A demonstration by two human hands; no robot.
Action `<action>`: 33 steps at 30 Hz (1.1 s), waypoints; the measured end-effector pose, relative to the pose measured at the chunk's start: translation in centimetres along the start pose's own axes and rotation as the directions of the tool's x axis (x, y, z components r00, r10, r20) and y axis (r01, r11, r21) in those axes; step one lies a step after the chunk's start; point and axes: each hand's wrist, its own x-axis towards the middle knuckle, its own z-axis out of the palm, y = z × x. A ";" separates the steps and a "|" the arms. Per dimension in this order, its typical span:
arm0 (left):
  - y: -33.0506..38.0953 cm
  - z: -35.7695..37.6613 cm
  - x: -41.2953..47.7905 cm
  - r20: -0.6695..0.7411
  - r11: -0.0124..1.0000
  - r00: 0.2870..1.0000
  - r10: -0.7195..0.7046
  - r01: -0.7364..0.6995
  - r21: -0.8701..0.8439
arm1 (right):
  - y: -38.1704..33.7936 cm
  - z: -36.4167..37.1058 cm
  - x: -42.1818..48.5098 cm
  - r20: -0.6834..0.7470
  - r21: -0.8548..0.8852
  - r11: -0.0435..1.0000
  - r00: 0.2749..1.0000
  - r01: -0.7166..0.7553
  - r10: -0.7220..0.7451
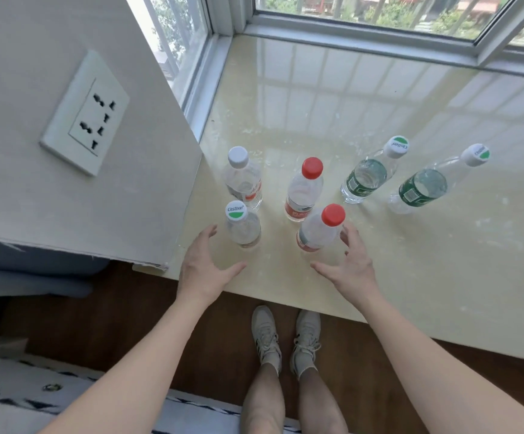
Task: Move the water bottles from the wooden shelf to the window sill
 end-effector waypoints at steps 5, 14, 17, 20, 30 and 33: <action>3.8 -5.5 -3.0 -0.017 0.931 0.998 0.055 -0.045 0.362 | -3.8 -6.3 -1.4 0.083 -0.349 0.935 0.996 0.064 -0.037; 15.1 -15.3 -3.6 -0.146 0.705 0.890 0.432 -0.232 0.671 | -17.5 -16.4 0.2 0.011 -0.591 0.732 0.910 0.339 -0.414; 19.1 -17.4 -2.3 -0.166 0.666 0.824 0.542 -0.300 0.683 | -21.9 -19.2 1.3 -0.018 -0.635 0.670 0.860 0.385 -0.511; 23.3 -18.7 -1.6 -0.174 0.658 0.794 0.582 -0.334 0.675 | -25.2 -21.8 1.7 -0.025 -0.671 0.617 0.819 0.412 -0.574; 36.3 -17.0 -3.5 -0.081 0.514 0.624 0.777 -0.556 0.653 | -27.9 -30.1 -1.7 -0.190 -0.739 0.601 0.762 0.305 -0.619; 39.9 -14.8 -4.1 -0.010 0.433 0.550 0.835 -0.646 0.629 | -26.4 -33.4 -3.6 -0.262 -0.764 0.614 0.774 0.198 -0.576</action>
